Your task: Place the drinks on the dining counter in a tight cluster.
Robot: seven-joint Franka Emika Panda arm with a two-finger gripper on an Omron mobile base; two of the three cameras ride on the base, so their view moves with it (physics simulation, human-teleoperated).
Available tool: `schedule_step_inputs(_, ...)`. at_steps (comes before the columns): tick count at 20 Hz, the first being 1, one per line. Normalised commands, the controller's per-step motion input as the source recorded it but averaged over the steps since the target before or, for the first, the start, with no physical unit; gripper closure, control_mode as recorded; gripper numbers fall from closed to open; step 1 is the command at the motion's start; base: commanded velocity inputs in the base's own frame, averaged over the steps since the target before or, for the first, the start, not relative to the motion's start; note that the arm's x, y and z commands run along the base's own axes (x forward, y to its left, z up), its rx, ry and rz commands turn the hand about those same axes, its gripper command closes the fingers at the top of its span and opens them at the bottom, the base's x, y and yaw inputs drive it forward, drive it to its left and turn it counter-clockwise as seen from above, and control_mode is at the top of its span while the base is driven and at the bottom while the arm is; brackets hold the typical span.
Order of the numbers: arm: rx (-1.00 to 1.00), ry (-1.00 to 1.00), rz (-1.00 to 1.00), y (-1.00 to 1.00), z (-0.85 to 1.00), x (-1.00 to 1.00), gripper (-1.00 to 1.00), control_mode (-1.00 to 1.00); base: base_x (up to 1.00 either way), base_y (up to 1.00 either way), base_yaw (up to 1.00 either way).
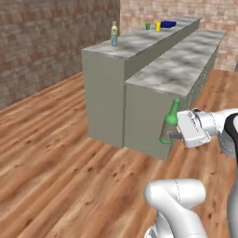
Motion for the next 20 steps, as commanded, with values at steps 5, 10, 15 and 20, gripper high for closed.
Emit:
schedule_step_inputs(5,0.0,0.0,0.0,0.0,0.0,0.0,1.0,1.0,1.0,1.0,-0.38)
schedule_step_inputs(10,0.0,0.0,0.0,0.0,0.0,0.0,1.0,1.0,1.0,1.0,-0.41)
schedule_step_inputs(15,0.0,0.0,0.0,0.0,0.0,0.0,1.0,1.0,0.99,1.0,-0.41)
schedule_step_inputs(20,0.0,0.0,0.0,0.0,0.0,0.0,1.0,1.0,0.94,1.0,-0.42)
